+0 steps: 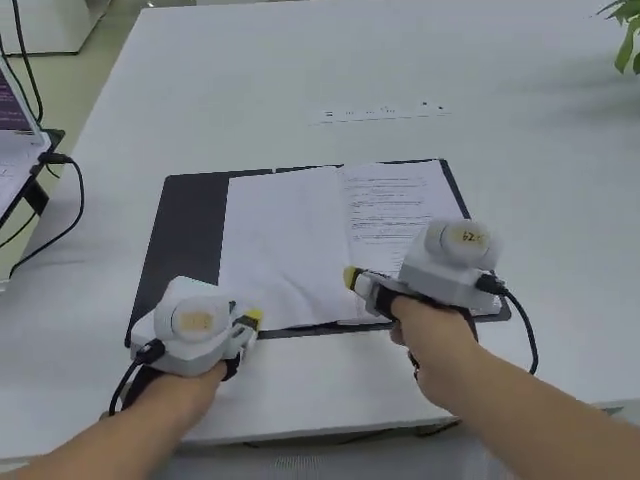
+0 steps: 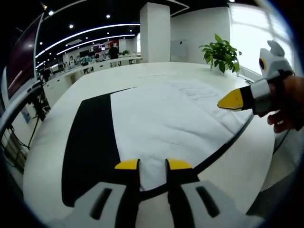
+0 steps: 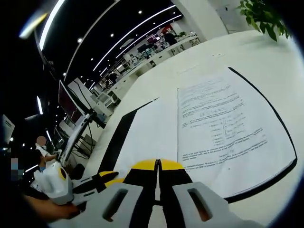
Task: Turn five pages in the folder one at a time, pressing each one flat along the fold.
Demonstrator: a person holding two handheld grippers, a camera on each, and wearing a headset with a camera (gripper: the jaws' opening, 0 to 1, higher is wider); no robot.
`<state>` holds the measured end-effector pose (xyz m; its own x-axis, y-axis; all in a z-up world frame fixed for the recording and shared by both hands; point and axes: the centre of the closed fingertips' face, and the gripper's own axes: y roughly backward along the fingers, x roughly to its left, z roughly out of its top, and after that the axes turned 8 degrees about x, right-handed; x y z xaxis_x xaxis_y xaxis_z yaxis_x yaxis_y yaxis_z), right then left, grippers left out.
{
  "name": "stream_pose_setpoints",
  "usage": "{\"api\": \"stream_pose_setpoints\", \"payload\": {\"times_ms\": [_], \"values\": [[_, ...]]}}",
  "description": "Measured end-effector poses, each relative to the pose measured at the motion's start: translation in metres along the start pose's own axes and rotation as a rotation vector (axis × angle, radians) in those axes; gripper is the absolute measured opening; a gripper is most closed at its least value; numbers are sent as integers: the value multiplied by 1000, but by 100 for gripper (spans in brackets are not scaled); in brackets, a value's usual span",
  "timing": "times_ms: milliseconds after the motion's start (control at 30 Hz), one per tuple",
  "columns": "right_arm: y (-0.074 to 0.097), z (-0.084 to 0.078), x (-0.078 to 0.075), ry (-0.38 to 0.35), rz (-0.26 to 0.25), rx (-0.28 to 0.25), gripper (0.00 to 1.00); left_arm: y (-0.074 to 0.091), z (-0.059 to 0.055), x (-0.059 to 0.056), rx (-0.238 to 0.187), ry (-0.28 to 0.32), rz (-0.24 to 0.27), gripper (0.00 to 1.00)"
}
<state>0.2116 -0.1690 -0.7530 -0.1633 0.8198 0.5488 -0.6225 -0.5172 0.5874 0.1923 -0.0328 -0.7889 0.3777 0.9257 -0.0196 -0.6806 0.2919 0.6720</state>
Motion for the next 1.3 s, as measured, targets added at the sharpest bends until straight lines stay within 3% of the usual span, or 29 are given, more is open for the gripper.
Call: {"api": "stream_pose_setpoints", "payload": {"times_ms": [200,333,500,733,867,967,1300], "values": [[-18,18,-9,78,10,-11,0,1,-1,0,-27,23,15,19],[-31,39,-10,150,25,-31,0,1,-1,1,-37,26,19,19],[-50,47,-10,196,30,-2,0,1,-1,1,-41,33,21,19],[-72,57,-13,194,26,11,0,0,0,2,-47,33,21,19],[-81,69,-12,205,19,-13,0,-1,0,3,-48,28,24,19],[-96,84,-19,181,22,-21,0,-2,0,3,-48,29,24,19],[-113,108,-26,153,16,-56,0,-3,0,3,-50,32,23,19]]}}
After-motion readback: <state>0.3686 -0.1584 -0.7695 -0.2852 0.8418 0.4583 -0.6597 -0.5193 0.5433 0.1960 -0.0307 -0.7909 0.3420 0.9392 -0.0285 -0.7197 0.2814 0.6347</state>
